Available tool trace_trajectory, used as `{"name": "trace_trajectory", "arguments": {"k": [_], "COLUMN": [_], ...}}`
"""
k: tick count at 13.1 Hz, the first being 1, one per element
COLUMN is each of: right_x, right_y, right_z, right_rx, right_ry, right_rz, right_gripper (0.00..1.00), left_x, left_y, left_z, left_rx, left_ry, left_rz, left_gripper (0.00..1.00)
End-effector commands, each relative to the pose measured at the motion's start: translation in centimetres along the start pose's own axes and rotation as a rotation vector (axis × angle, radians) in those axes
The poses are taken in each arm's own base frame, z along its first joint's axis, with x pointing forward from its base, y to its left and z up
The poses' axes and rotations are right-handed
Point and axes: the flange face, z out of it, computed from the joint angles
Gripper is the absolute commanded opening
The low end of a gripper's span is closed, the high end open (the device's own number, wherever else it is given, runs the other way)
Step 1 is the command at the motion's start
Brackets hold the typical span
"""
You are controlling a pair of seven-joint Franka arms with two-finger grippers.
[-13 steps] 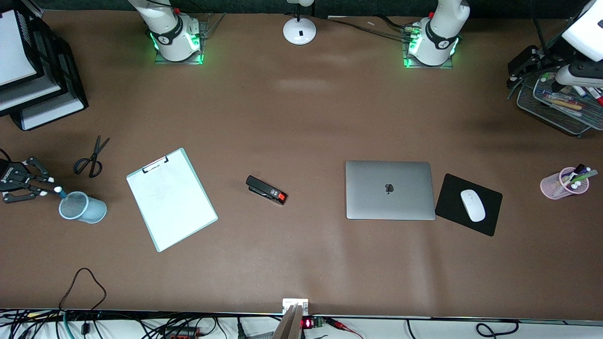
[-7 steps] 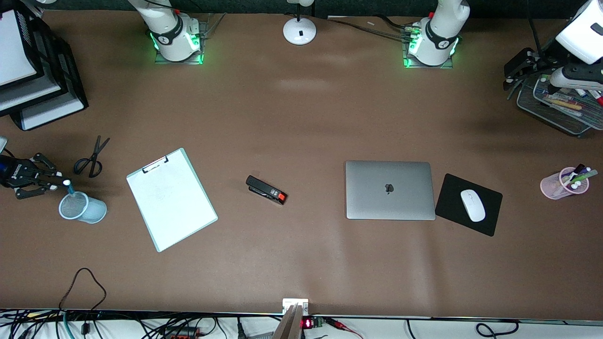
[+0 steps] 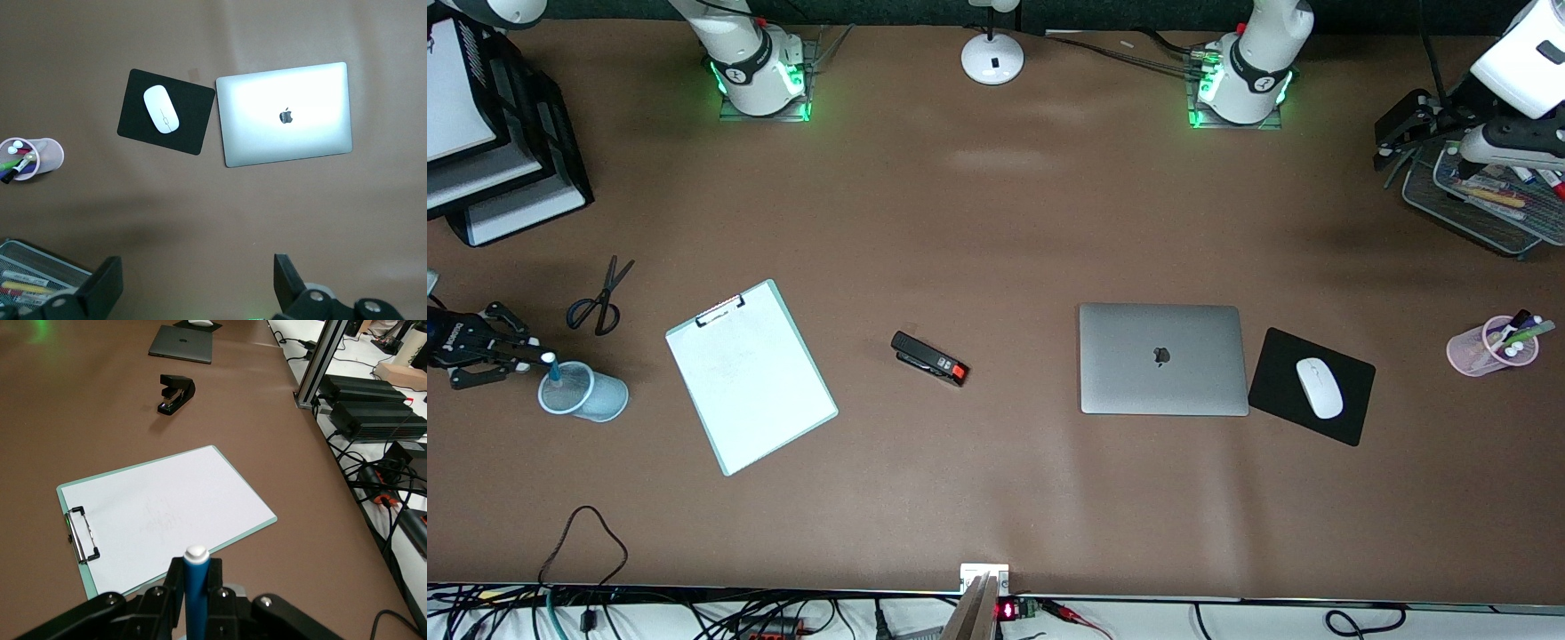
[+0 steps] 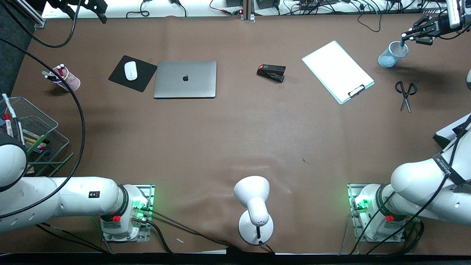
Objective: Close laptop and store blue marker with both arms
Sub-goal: 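Carry the blue marker with the right gripper over the blue mesh cup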
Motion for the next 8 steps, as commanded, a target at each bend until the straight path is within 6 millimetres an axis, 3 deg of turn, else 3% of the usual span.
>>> {"name": "trace_trajectory", "arguments": {"k": [1, 8], "right_x": [-0.8, -3.1], "right_y": [0.3, 0.0], "right_z": [0.3, 1.3], "right_rx": [0.005, -0.011], "right_ry": [0.015, -0.001], "right_rz": [-0.025, -0.02], "right_gripper": [0.0, 0.01], "left_x": [0.1, 0.3], "left_y": [-0.6, -0.6], "left_z": [0.2, 0.7], "left_rx": [-0.01, -0.001], "left_ry": [0.001, -0.018], "left_rz": [0.014, 0.013], "left_gripper": [1.0, 1.0]}}
